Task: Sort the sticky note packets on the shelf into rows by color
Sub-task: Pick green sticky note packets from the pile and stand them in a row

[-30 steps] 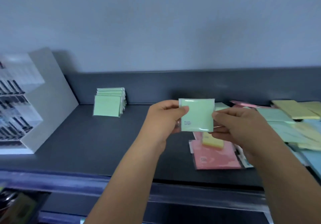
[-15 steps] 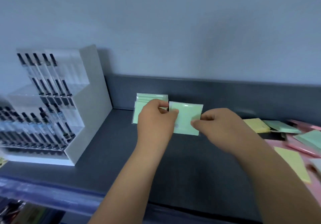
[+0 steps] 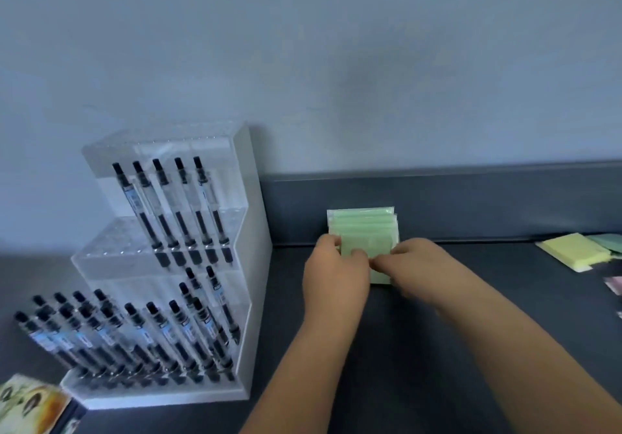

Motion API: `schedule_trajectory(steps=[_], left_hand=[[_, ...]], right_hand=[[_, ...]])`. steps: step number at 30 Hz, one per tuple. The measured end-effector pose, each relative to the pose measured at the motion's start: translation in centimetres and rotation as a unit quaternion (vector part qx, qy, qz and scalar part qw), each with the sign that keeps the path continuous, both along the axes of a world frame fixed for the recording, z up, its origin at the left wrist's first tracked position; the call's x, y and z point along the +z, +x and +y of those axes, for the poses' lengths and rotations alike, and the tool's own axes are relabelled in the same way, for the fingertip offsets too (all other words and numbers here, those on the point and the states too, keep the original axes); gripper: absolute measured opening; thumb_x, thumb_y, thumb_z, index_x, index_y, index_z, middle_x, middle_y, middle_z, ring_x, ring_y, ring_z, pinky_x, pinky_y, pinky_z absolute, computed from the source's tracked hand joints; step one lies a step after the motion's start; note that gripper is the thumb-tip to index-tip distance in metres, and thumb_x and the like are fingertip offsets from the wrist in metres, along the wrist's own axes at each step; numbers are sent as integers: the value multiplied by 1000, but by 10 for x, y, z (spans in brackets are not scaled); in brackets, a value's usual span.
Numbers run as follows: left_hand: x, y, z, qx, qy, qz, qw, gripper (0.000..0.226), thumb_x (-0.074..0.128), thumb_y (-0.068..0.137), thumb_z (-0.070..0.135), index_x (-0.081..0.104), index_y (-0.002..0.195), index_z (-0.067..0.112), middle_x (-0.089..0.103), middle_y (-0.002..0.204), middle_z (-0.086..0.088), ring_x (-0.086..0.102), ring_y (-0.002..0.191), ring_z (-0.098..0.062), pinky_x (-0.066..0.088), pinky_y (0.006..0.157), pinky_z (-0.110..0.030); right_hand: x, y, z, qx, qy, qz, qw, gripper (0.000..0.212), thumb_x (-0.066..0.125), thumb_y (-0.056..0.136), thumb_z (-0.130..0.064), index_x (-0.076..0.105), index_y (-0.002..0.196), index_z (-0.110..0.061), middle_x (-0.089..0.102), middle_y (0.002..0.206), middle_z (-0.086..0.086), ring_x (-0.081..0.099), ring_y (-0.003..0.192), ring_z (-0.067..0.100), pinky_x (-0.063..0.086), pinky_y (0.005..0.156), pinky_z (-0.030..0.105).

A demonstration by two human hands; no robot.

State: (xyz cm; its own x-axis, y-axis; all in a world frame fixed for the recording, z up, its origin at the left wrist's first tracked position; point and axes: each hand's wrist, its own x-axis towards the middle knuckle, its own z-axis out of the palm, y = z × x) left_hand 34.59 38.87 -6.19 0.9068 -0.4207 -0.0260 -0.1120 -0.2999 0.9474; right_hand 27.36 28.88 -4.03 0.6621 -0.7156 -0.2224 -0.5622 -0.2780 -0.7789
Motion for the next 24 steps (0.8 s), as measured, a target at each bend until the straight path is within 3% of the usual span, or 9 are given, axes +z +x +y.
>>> schedule_trajectory(steps=[4,6,8,10,14,20,22,24], left_hand=[[-5,3,0,-15,-1,3,1000,42,56,93,14,60,134,18,61,106,18,57,92,1,43,73,-18],[-4,1,-1,-6,0,-1,1000,47,56,93,16,56,140,19,61,128,8,58,110,-8,45,86,-23],[-4,0,-1,-8,11,-26,1000,50,57,93,18,51,143,22,56,137,3,55,120,-14,44,91,-27],[-2,-1,-1,-25,64,-115,991,52,57,92,21,47,143,23,55,134,0,54,120,-22,47,92,-34],[7,-1,5,-39,236,-315,918,48,57,93,37,46,138,22,52,124,-4,49,109,-29,49,87,-43],[7,-4,9,-46,282,-292,913,33,52,97,41,50,123,20,51,120,-3,48,107,-27,50,83,-41],[4,-7,9,-54,290,-296,909,35,50,99,44,51,124,21,52,123,-3,48,109,-26,49,85,-41],[1,-11,7,-57,313,-317,893,45,40,101,56,51,130,23,54,132,-1,47,122,-28,47,97,-44]], right_hand=[[-6,6,-4,-27,10,-23,999,13,68,81,-26,61,76,-17,51,68,7,48,63,19,37,64,32],[-7,6,-4,-37,0,-29,999,11,66,82,-24,59,75,-18,50,68,6,47,63,19,36,63,31],[-9,5,-3,-39,-44,-12,998,16,64,83,-25,57,73,-15,54,68,4,48,62,20,35,59,29],[-8,2,-2,-44,-114,18,992,21,62,86,-26,57,73,-10,62,71,2,53,62,19,34,53,28],[-3,-2,1,-64,-197,16,978,22,59,85,-27,61,79,-6,67,76,4,60,71,20,36,52,30],[-3,-9,2,-50,-223,41,973,27,59,87,-28,65,85,-2,70,81,11,54,67,22,38,54,29],[-2,-13,2,-46,-221,42,973,29,58,91,-34,67,90,-6,70,84,7,61,76,21,40,57,29],[0,-21,2,-43,-229,40,972,34,56,95,-45,69,107,-16,70,97,0,62,89,19,44,66,32]])
